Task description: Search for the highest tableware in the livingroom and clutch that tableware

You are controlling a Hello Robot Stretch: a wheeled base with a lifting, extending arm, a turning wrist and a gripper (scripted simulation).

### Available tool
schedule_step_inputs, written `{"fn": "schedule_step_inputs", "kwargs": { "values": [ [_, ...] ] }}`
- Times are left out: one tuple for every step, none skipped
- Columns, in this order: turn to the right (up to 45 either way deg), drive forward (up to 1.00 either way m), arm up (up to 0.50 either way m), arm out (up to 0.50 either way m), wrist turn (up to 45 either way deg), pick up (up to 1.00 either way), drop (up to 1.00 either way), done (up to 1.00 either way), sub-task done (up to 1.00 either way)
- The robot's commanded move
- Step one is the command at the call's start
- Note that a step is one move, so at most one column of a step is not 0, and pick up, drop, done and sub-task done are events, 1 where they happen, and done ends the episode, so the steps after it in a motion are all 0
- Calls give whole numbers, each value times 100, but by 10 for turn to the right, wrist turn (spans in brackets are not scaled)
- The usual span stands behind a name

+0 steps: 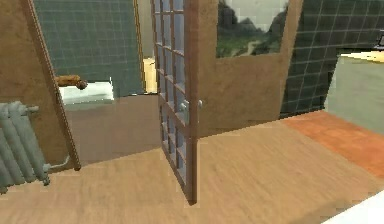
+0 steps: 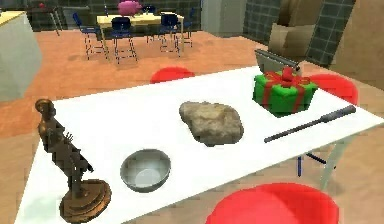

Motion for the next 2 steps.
{"fn": "schedule_step_inputs", "kwargs": {
  "values": [
    [-90,0,0,0,0,0,0,0,0],
    [0,0,50,0,0,0,0,0,0]
  ]
}}
